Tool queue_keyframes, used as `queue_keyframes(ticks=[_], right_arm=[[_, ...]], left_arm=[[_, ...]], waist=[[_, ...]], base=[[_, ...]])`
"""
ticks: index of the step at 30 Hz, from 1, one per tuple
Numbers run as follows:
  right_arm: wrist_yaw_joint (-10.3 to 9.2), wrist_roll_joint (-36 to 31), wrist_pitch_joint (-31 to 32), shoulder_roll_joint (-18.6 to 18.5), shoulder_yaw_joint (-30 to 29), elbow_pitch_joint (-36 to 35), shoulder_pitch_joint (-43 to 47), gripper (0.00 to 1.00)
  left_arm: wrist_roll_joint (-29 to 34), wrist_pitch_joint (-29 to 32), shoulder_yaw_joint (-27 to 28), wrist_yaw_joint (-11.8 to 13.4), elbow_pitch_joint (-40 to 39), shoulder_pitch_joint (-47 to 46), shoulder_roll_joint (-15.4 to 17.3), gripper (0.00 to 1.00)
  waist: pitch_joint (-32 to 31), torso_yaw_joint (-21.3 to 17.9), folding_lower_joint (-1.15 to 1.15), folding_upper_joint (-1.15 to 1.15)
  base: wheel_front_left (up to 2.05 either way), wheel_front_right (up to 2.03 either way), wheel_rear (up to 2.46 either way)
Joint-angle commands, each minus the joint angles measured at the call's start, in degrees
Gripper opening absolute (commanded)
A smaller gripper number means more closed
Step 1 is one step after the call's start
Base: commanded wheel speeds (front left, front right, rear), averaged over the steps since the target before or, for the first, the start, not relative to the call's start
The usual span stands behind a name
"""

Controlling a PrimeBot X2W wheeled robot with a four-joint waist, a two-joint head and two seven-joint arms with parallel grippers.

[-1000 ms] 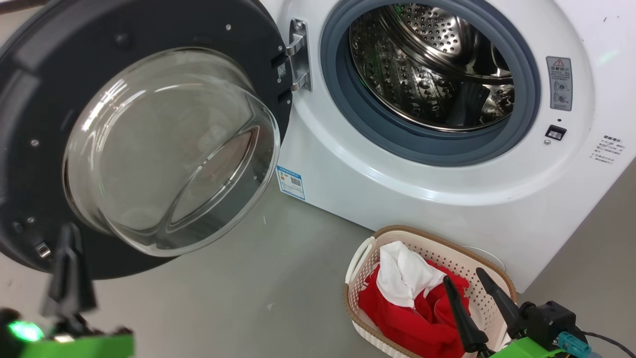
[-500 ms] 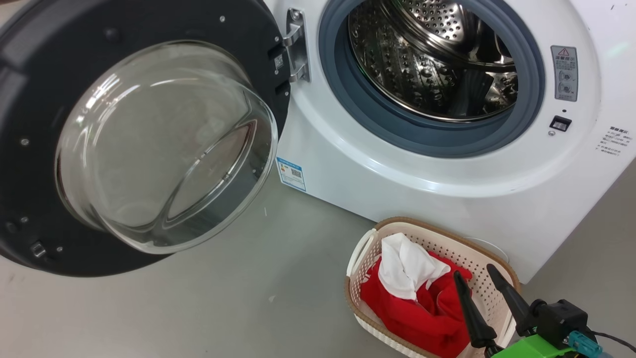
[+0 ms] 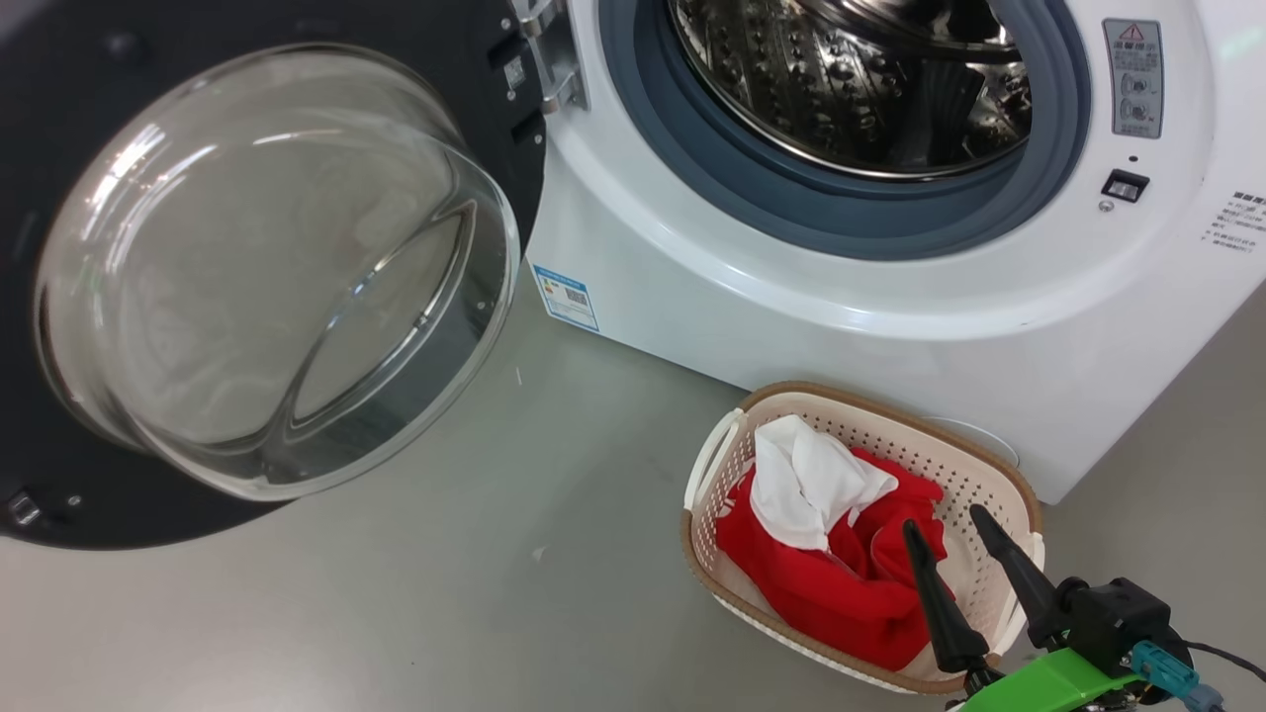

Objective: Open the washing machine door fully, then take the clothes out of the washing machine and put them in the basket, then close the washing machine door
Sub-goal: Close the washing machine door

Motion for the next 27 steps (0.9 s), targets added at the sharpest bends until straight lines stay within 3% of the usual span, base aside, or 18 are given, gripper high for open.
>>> queue_keyframes(ticks=[1,7,11,19,27], right_arm=[[0.36,-0.88,-0.37,-0.34,1.55,-1.15,-2.15,1.0],[0.36,-1.03,-0.37,-0.24,1.99,-0.96,-2.89,1.0],[0.36,-0.98,-0.37,-0.25,2.14,-0.83,-3.06,1.0],[0.36,-0.67,-0.37,-0.11,2.32,-0.56,-3.06,1.0],[0.36,-0.35,-0.37,0.25,2.07,-0.62,-2.31,1.0]], left_arm=[[-1.69,2.73,0.54,-0.32,1.68,-2.64,5.01,0.0],[-6.71,17.02,-1.47,-0.32,10.36,-5.52,7.08,0.0],[-8.63,24.54,-3.13,-0.33,11.88,-5.97,7.57,0.0],[-11.89,32.81,-6.1,-0.33,8.2,-3.44,7.48,0.0],[-17.44,40.31,-9.57,-0.33,-2.54,3.83,7.88,0.0]], waist=[[0.78,-0.49,0.0,0.0],[1.78,-0.59,0.0,0.0],[1.88,-0.45,0.0,0.0],[0.99,-0.29,0.0,0.0],[-0.83,-0.34,0.0,0.0]], base=[[0.0,0.0,0.0],[0.0,0.0,0.0],[0.0,0.0,0.0],[0.0,0.0,0.0],[0.0,0.0,0.0]])
